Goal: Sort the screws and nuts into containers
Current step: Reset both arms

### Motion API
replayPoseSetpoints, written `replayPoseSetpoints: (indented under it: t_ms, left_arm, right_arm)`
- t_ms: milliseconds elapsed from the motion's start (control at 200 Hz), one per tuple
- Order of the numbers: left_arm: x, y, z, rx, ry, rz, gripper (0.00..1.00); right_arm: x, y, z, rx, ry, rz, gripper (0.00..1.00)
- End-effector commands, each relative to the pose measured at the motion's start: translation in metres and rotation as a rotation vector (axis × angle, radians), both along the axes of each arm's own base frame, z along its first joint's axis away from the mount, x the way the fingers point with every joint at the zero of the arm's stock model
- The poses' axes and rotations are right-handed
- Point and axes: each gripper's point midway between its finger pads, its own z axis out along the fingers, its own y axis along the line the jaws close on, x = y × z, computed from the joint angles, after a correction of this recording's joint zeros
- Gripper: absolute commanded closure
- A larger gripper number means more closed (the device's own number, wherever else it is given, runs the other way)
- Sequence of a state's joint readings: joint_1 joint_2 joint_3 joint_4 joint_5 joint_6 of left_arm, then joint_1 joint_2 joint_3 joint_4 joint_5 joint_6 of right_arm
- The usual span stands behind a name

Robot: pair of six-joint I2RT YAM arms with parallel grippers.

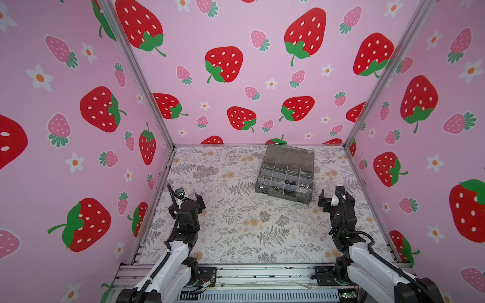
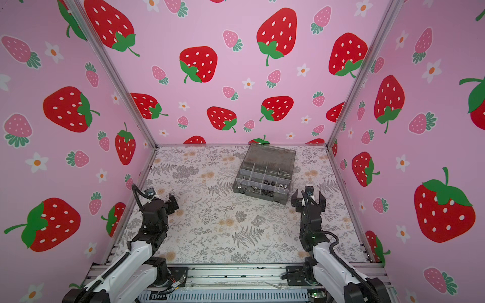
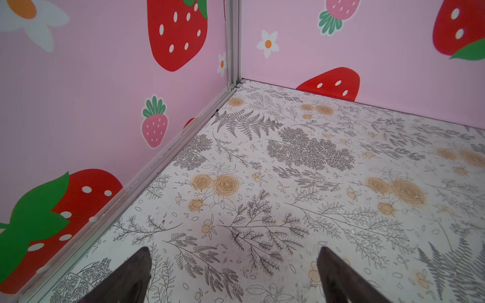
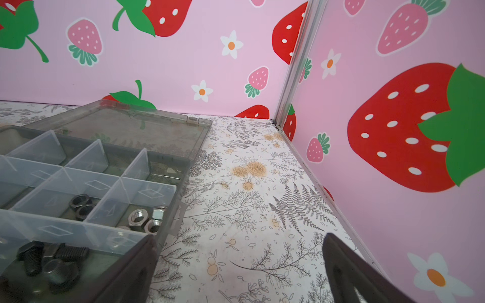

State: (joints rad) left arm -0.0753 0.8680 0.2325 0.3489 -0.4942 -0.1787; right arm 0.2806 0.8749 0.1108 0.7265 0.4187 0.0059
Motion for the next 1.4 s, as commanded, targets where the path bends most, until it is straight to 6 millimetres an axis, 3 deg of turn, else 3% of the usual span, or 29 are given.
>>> replayPoseSetpoints:
  t_ms: [0,250,560,695,870,1001,1101,1211,1396]
  left_arm:
    - [0.016,-0.005,0.013,-0.003,-0.058,-0.057,0.01]
    - [0.036,-0.003,-0.006,-0.033,-0.034,-0.089,0.01]
    - [0.067,-0.01,-0.011,-0.067,-0.063,-0.197,0.0]
    - [0.07,-0.01,-0.021,-0.107,-0.109,-0.215,0.0]
    - [0.089,-0.028,-0.04,-0.115,-0.05,-0.34,0.01]
    - [0.093,-0.04,-0.04,-0.116,-0.03,-0.414,0.01]
    - [0.103,-0.065,-0.043,-0.133,0.028,-0.573,0.01]
    - [0.102,-0.077,-0.044,-0.132,0.034,-0.643,0.01]
    - [0.102,-0.077,-0.043,-0.126,0.034,-0.645,0.01]
  right_arm:
    - [0.003,0.0,0.017,0.035,-0.099,0.039,0.0]
    - [0.001,-0.009,-0.005,0.03,-0.09,0.034,0.0]
    - [0.009,-0.003,0.005,0.002,-0.171,0.082,0.0]
    - [0.014,0.0,0.006,0.0,-0.185,0.097,0.0]
    - [0.021,0.006,0.003,0.013,-0.176,0.134,0.0]
    - [0.023,0.008,-0.002,0.024,-0.184,0.144,0.0]
    - [0.026,0.005,-0.007,0.03,-0.174,0.124,0.0]
    - [0.034,0.005,-0.014,0.027,-0.161,0.122,0.0]
    - [0.056,0.007,-0.026,0.026,-0.075,0.113,0.0]
